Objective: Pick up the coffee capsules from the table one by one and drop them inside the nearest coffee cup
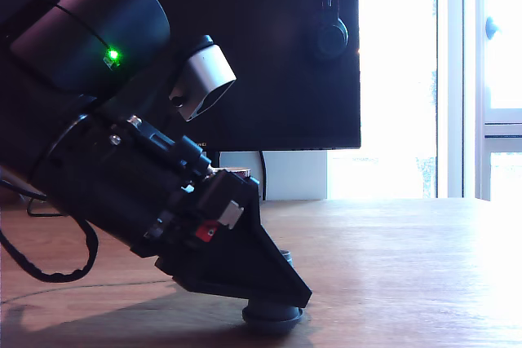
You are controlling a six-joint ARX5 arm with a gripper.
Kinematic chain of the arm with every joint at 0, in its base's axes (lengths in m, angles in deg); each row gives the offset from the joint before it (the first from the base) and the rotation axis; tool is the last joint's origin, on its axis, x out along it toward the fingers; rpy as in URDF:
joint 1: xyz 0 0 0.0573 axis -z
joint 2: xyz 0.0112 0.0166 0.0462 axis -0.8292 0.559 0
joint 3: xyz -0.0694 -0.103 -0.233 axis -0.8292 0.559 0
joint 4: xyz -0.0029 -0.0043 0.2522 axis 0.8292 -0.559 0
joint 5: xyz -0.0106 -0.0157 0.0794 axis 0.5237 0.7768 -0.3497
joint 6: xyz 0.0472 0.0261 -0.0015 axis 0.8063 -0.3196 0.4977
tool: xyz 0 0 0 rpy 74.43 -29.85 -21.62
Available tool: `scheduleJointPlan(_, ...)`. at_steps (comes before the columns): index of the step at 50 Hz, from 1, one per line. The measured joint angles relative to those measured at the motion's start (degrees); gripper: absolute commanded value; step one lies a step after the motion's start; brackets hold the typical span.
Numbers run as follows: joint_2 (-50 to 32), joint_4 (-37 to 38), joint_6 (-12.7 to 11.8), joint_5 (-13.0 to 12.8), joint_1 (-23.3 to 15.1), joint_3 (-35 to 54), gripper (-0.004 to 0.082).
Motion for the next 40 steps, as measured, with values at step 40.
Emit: scheduleJointPlan(40, -1.8, 12.7, 0.4, -0.7, -14.5, 0.0, 0.0125)
